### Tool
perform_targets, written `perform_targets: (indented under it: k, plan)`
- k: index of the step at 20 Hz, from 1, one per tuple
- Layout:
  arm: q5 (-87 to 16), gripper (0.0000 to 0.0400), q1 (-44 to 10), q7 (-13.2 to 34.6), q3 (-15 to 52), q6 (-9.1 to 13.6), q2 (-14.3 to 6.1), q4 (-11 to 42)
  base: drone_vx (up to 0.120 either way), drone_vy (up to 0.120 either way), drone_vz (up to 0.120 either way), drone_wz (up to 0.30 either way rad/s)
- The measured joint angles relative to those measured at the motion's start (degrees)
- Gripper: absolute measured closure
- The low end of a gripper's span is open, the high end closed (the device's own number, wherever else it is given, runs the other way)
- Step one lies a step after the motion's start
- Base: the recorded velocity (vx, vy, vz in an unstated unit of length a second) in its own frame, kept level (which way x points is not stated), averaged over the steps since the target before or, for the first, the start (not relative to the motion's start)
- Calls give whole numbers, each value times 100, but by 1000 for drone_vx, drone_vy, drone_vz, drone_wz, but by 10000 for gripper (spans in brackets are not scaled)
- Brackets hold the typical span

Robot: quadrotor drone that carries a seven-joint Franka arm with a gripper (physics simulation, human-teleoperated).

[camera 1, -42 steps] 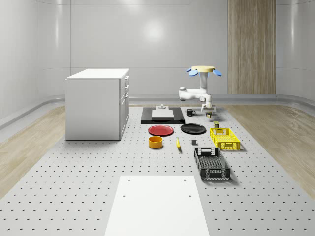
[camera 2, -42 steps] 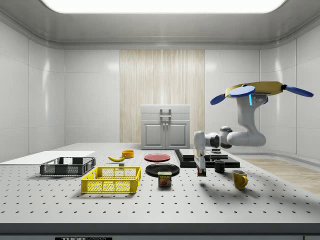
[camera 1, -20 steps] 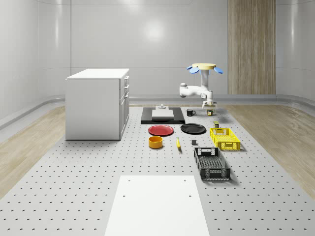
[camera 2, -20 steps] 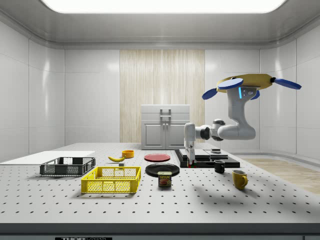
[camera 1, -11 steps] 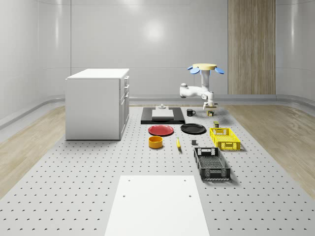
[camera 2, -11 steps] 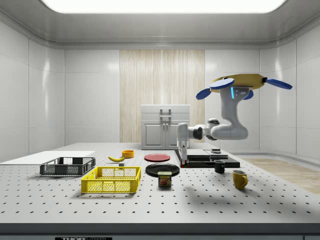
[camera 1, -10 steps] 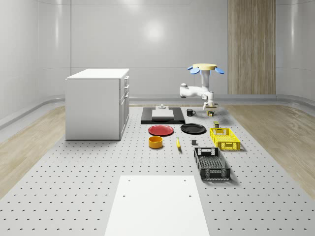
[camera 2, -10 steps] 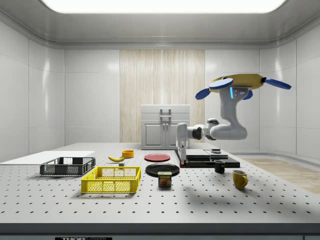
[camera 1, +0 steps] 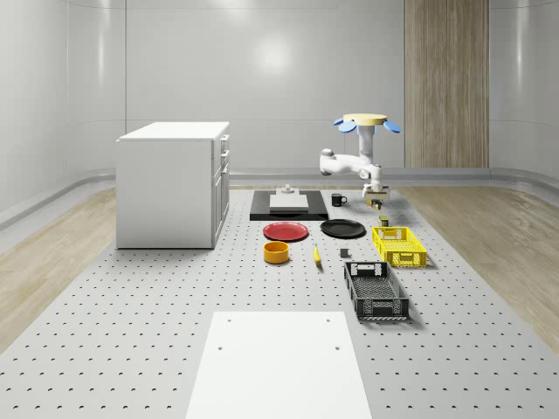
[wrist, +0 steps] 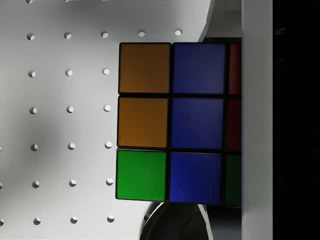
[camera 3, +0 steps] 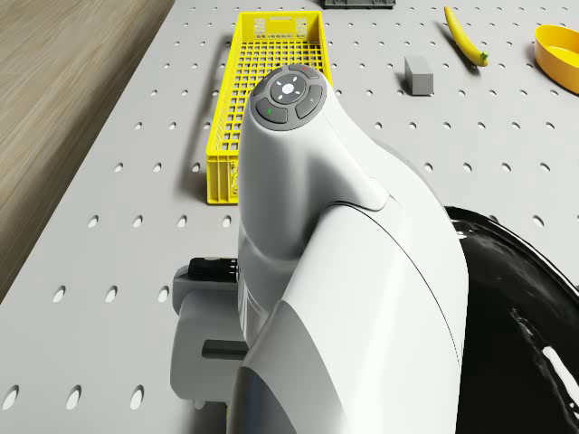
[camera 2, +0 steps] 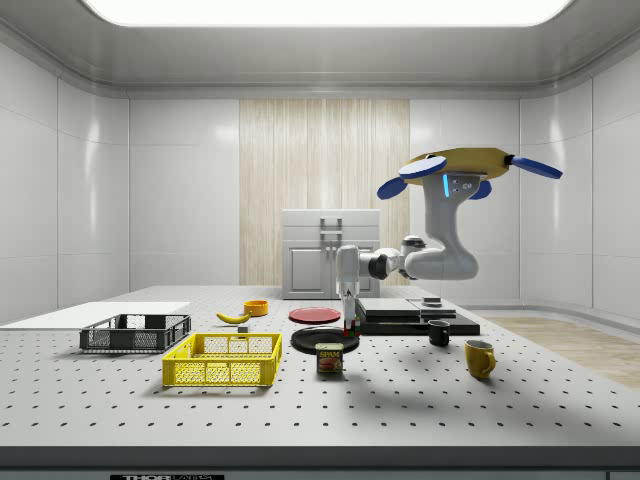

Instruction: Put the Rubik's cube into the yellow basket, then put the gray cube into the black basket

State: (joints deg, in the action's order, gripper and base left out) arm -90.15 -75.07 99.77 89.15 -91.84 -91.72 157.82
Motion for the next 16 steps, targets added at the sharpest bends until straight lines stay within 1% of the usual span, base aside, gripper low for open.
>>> perform_targets:
  k: [16]
  plan:
    - [30,115,-1,1,2,-69,-75,0,120,0,0,0]
